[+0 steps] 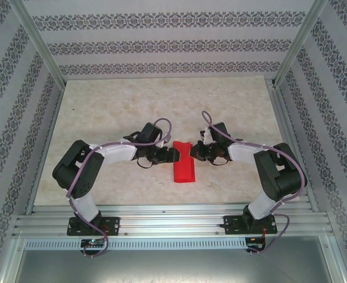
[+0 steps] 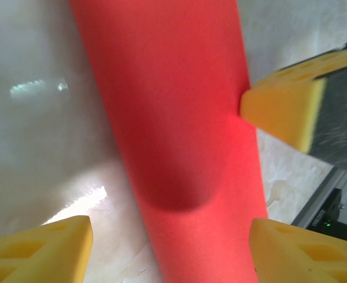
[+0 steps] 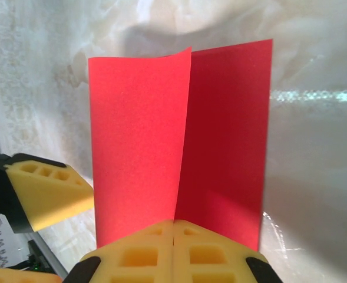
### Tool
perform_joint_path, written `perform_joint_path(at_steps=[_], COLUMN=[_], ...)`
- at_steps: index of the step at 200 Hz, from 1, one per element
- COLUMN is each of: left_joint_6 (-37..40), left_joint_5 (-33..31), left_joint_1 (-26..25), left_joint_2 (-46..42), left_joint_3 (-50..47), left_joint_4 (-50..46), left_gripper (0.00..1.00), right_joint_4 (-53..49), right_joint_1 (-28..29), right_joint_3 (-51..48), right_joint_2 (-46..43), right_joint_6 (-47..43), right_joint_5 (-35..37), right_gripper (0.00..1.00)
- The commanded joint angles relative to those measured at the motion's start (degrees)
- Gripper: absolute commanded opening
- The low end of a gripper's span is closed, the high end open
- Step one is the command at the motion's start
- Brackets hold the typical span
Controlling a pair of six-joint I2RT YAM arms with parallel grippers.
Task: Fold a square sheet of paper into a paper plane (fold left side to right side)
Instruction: First fold in half a square sheet of paper at the center of the table.
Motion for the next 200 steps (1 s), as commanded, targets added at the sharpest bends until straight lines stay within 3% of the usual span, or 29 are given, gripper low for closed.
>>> perform_joint_path(at_steps=[1, 68, 130, 200], left_joint_6=[-2.22, -1.33, -2.22, -2.66], left_joint_5=[-2.95, -9.42, -12.99, -13.29], left_joint_1=[-1.90, -5.36, -7.00, -7.32], left_joint_2=[2.98, 7.81, 11.50, 14.33], left_joint_3=[2.06, 8.39, 11.00, 13.43], left_joint_4=[-1.01, -9.26, -11.91, -13.12], left_gripper=[0.71, 0.63, 0.62, 0.62], right_joint_4=[-2.31, -2.48, -4.94, -7.72], right_joint_1=[-0.58, -1.50, -4.86, -7.37], right_joint_3=[1.29, 1.38, -0.02, -2.52], right_joint_2=[-0.83, 0.03, -4.53, -7.81], right_joint_6=[-2.61, -3.75, -5.63, -7.35], right_joint_5=[2.41, 3.81, 5.01, 5.48], right_gripper=[0.00, 0.00, 0.32, 0.29])
